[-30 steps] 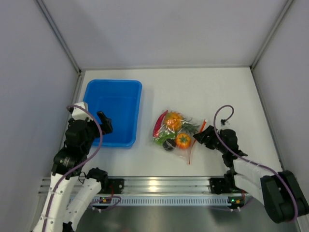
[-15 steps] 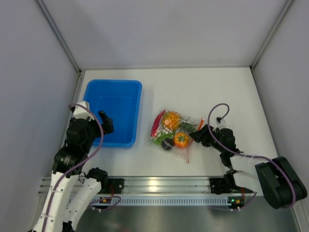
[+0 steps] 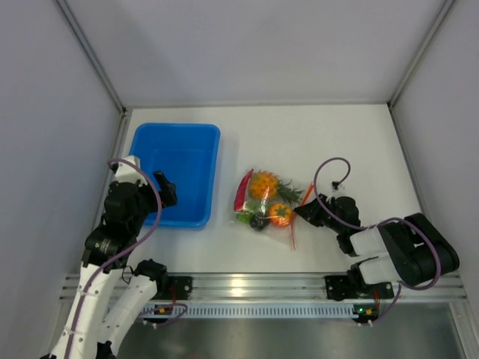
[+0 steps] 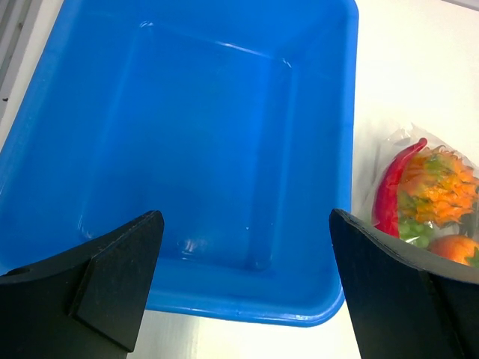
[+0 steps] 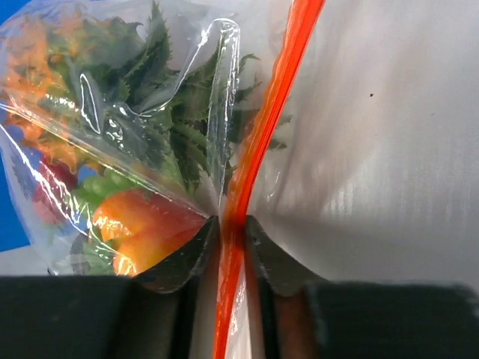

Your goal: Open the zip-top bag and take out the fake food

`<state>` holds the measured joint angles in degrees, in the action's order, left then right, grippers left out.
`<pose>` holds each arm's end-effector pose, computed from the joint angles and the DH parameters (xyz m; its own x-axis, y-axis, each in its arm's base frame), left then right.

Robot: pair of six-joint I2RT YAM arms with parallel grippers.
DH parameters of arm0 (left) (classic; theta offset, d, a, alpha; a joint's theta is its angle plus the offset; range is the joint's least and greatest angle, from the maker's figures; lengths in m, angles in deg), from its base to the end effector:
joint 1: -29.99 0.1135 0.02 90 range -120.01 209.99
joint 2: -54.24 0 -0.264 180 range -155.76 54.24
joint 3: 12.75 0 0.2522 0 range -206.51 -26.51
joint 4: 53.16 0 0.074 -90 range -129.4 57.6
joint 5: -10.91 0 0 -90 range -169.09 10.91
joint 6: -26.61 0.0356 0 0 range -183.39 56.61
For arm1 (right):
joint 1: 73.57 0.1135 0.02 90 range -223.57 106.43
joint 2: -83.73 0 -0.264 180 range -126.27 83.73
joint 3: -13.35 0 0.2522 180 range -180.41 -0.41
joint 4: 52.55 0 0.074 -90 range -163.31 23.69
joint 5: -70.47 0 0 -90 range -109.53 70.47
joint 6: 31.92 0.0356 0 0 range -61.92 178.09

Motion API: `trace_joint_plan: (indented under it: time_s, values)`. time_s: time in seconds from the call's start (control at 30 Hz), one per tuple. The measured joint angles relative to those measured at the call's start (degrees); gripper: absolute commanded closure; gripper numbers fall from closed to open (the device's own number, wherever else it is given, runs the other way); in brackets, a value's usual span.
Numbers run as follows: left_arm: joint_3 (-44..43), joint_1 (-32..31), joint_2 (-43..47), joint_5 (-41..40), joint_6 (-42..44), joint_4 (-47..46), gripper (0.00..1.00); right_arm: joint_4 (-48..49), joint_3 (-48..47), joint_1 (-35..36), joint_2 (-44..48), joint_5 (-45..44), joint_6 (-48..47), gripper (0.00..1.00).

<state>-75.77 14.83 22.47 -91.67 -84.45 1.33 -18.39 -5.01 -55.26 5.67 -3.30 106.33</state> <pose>0.1092 -0.0216 0.3404 -0.3777 -0.2610 -0.8884 -0.0789 0.9650 -0.2500 0.1775 0.0692 0.1074 -0.6762 0.5308 -0.5109 -0.0549 0.6553 0.7534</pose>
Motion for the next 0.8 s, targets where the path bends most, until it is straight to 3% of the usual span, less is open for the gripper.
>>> trace_joint_plan:
  time_s: [0.2, 0.3, 0.57, 0.8]
  values:
    - [0.02, 0.0, -0.52, 0.57, 0.02, 0.0, 0.02, 2.34, -0.04, 1.25, -0.31, -0.33, 0.66, 1.0]
    - [0.02, 0.0, -0.85, 0.83, 0.04, 0.0, 0.02, -0.85, -0.55, 2.12, 3.52, -1.38, -0.2, 1.0]
    - [0.02, 0.0, -1.31, 1.7, 0.33, -0.02, 0.02, -22.14, -9.18, 4.37, 20.87, -6.95, -8.31, 1.0]
    - [-0.39, 0.0, -2.32, 6.12, -0.31, -0.87, 0.02, -45.05, -24.06, 4.76, 26.03, -10.8, -18.71, 1.0]
